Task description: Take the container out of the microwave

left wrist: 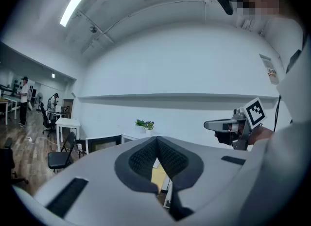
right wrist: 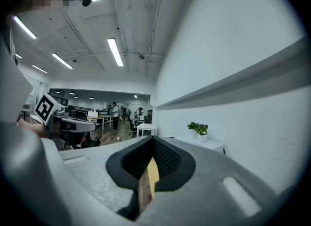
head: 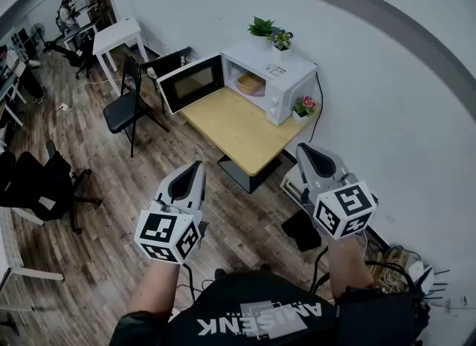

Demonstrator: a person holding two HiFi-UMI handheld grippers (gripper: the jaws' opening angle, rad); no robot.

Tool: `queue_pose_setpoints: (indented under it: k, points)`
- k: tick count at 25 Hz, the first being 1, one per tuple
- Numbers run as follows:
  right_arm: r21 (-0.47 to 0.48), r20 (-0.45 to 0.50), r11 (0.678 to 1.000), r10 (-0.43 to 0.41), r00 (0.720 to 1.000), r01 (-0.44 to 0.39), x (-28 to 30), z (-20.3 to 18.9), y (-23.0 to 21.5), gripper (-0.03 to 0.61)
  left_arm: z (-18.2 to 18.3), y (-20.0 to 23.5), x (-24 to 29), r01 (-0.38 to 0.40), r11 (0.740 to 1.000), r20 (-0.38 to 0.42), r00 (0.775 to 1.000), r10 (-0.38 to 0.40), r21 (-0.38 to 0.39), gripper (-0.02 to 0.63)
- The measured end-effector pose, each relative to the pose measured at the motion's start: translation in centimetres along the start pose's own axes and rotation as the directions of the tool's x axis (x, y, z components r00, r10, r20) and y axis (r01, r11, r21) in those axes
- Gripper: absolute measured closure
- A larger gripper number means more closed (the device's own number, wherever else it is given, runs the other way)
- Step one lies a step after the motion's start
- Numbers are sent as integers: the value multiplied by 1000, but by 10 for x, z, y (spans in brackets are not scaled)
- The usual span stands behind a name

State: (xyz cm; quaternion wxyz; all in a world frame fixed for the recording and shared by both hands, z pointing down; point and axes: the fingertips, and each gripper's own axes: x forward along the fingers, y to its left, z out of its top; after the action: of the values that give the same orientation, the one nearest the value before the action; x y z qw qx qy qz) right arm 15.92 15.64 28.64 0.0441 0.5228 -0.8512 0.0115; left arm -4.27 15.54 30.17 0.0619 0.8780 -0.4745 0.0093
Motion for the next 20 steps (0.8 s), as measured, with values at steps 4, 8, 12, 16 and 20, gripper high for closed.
queue_pose_setpoints:
  k: [4, 8, 12, 16, 20]
  points:
    - [-5, -6, 1000, -7, 1000, 7, 0, 0, 3, 572, -4, 4, -3, 3, 1000, -12, 1000, -3, -15, 612]
    - [3, 5, 1000, -15, 1000, 15, -1, 0, 5, 572, -7, 10, -7, -9, 1000, -15, 1000, 8, -24, 612]
    - [41, 61, 999, -23, 998, 20, -3, 6, 7, 572, -13, 16, -10, -29, 1000, -33, 999, 30, 8, 612]
    - [10, 34, 1000, 0, 999, -1, -1, 2, 17, 572, -13, 19, -15, -19, 1000, -22, 1000, 19, -8, 612]
    - [19, 31, 1000, -5, 1000, 4, 1, 2, 24, 572, -13, 26, -20, -16, 1000, -22, 1000, 16, -7, 612]
